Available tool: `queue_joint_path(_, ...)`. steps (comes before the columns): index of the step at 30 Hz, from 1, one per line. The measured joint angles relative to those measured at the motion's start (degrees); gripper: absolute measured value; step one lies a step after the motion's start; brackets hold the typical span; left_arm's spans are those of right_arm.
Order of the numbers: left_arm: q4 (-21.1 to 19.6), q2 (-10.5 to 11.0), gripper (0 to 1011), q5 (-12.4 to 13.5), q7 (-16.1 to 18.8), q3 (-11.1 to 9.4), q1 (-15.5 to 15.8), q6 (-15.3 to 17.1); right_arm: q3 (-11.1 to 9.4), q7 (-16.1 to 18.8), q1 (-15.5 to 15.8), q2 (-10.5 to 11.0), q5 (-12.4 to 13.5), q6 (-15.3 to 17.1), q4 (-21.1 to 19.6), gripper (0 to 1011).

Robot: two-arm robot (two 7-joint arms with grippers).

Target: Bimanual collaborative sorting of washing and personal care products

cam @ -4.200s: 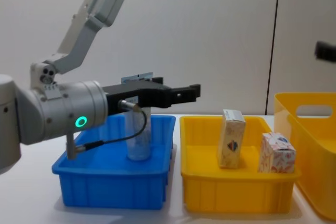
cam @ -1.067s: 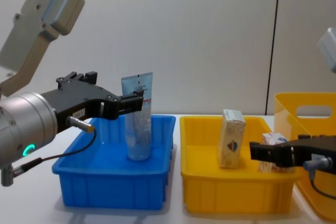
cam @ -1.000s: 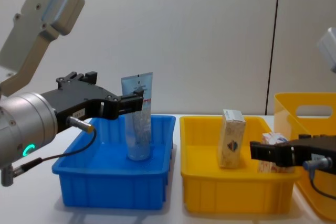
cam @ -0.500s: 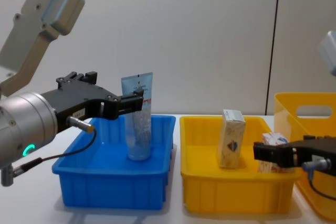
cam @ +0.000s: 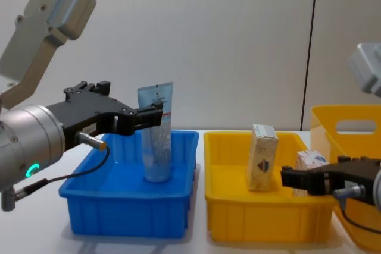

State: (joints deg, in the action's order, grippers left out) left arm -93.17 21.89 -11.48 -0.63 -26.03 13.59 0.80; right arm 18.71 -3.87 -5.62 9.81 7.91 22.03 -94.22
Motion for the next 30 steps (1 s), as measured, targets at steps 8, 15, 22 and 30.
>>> queue_joint_path(8,0.0,0.0,1001,0.0,0.0,0.0,0.0,0.0,0.3,0.4,-0.1,-0.3,-0.6,-0.9,0.4,1003)
queue_joint_path(15,0.0,0.0,1001,0.0,0.0,0.0,0.0,0.0,0.4,0.5,-0.1,-0.8,-1.3,-3.5,0.4,1003)
queue_joint_path(22,0.0,0.0,1001,0.0,0.0,0.0,0.0,0.0,0.3,0.4,0.1,-1.3,-1.9,-6.5,0.3,1003)
queue_joint_path(30,0.0,0.0,1001,0.0,0.0,0.0,0.0,0.0,0.0,0.1,0.6,-1.7,-2.6,-8.8,-0.2,1003)
